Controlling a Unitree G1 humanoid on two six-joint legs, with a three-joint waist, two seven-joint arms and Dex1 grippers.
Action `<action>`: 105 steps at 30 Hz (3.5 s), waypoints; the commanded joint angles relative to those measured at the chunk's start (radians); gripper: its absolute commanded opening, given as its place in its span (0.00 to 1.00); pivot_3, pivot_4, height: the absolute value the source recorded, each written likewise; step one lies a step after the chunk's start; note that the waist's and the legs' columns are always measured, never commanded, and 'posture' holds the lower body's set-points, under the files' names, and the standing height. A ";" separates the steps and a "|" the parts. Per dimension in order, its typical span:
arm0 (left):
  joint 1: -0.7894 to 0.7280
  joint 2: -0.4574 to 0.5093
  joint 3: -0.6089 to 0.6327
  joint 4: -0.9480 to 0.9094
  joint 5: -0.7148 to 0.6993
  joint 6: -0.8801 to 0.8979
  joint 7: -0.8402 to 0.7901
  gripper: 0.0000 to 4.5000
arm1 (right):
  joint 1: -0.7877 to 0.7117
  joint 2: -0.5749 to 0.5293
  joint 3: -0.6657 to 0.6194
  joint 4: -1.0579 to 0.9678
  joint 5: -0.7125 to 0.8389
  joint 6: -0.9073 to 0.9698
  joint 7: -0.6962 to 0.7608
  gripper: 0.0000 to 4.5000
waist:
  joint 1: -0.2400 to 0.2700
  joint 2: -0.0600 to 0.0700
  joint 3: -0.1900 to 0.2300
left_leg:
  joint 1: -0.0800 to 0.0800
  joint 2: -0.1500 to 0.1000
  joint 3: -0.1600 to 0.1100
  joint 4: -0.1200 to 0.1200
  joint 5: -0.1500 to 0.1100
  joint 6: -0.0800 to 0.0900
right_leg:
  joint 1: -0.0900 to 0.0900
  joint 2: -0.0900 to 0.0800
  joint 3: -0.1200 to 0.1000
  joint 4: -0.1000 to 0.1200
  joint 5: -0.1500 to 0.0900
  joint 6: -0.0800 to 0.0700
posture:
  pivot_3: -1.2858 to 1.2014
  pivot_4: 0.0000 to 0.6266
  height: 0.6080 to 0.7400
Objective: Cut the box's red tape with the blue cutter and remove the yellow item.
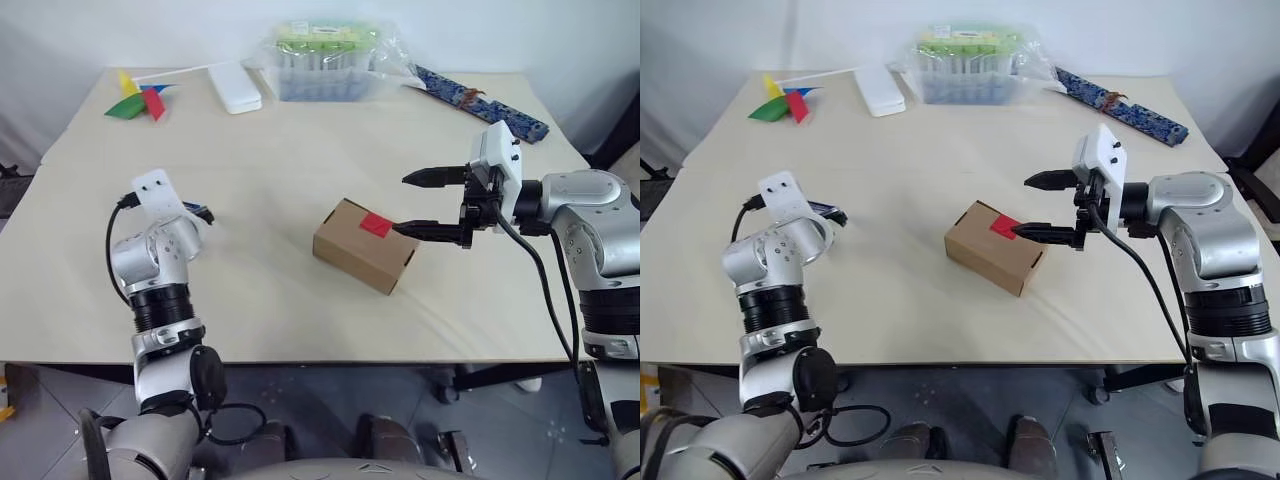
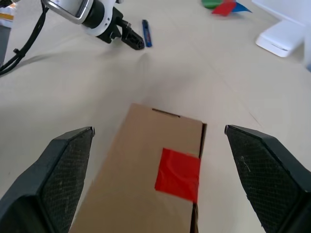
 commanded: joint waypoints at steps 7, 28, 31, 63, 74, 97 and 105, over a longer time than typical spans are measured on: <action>-0.121 -0.059 0.084 0.219 0.049 -0.279 0.137 1.00 | -0.016 -0.008 -0.029 -0.027 0.016 -0.001 -0.002 1.00 | 0.012 0.000 0.000 | -0.001 0.000 0.001 0.001 0.000 0.000 | 0.000 0.000 0.000 -0.001 0.000 0.000 | 0.52 0.24 1.00; -0.389 0.084 0.107 1.011 0.005 -0.772 0.252 1.00 | -0.001 -0.012 -0.037 -0.048 0.022 0.018 -0.006 1.00 | 0.003 0.000 0.000 | -0.001 0.000 0.008 0.002 0.000 0.000 | 0.000 0.000 -0.001 0.000 0.000 0.000 | 0.52 0.24 1.00; -0.395 0.091 0.110 1.048 -0.005 -0.782 0.272 1.00 | -0.001 -0.012 -0.037 -0.048 0.021 0.017 -0.006 1.00 | -0.005 0.000 0.000 | 0.000 0.000 0.008 0.000 0.000 0.000 | 0.000 0.000 -0.001 0.000 0.000 0.000 | 0.52 0.24 1.00; -0.326 0.183 0.078 1.120 -0.001 -0.774 0.258 0.08 | 0.019 -0.028 -0.051 -0.077 0.028 0.022 -0.023 1.00 | -0.023 0.004 -0.003 | 0.018 0.000 0.014 -0.007 0.004 0.000 | 0.005 0.000 0.012 0.005 0.001 -0.001 | 0.52 0.24 1.00; -0.253 0.230 -0.120 0.788 0.017 -0.351 -0.120 0.08 | 0.012 -0.016 -0.053 -0.091 0.045 0.035 -0.039 1.00 | -0.014 0.005 -0.003 | 0.019 0.001 0.014 -0.005 0.004 0.000 | 0.008 -0.001 0.013 0.005 0.001 -0.002 | 0.52 0.24 1.00; 0.467 0.826 -0.528 -0.395 -0.229 -0.312 -1.503 0.08 | 0.159 0.002 -0.116 -0.294 0.116 0.082 -0.169 1.00 | -0.024 0.004 -0.001 | 0.001 0.004 0.015 -0.004 0.001 -0.002 | -0.007 0.003 0.009 -0.001 0.000 -0.004 | 0.52 0.24 1.00; 0.420 0.853 -0.607 -0.274 -0.130 -0.583 -1.770 0.08 | 0.277 -0.030 -0.133 -0.454 0.152 0.125 -0.208 1.00 | -0.010 0.004 -0.001 | 0.000 0.003 0.018 -0.004 0.000 -0.001 | -0.008 0.003 0.007 -0.002 0.000 -0.004 | 0.52 0.24 1.00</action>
